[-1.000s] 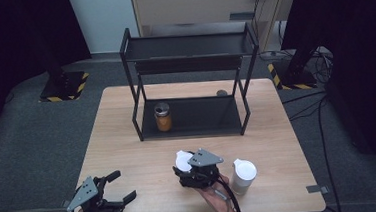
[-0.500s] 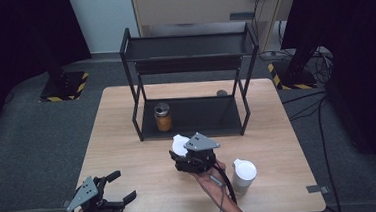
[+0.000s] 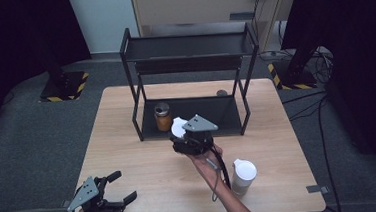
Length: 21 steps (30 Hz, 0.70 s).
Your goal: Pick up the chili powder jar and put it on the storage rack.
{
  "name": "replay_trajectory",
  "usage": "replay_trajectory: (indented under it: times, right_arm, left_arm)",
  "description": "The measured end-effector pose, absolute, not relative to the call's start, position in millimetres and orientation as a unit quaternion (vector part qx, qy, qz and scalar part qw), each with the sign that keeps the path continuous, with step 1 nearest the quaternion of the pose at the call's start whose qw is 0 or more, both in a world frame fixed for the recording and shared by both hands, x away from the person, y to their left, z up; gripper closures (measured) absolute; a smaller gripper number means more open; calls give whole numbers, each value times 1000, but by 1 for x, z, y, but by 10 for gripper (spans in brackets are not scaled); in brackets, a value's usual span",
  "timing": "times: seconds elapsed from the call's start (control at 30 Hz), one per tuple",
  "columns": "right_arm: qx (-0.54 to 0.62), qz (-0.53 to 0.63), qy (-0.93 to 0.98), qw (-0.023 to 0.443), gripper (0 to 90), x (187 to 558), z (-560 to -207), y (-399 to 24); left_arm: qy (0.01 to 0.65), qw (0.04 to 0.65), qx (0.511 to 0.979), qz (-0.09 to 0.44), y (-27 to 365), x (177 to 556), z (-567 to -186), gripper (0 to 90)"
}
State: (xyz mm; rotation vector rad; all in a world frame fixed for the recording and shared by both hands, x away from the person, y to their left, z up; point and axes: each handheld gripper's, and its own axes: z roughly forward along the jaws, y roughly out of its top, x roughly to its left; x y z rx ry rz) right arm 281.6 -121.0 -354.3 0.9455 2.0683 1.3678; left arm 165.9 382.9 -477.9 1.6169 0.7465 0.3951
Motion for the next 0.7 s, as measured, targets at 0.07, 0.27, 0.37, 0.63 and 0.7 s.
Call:
replay_trajectory:
  times: [0.07,0.27,0.37,0.63,0.7]
  right_arm:
    - [350,501,753,246,313,286,-354,-118]
    - [362,498,745,256,313,296,-354,-109]
    - [372,496,739,262,313,303,-355,-106]
    - [399,490,726,269,312,324,-357,-101]
    - [404,484,725,278,313,328,-358,-98]
  left_arm:
    - [324,613,701,171,383,166,-478,47]
    - [322,612,702,171,383,166,-478,47]
    - [321,613,702,171,383,166,-478,47]
    - [319,615,701,169,384,167,-478,47]
    - [319,615,701,168,384,167,-479,47]
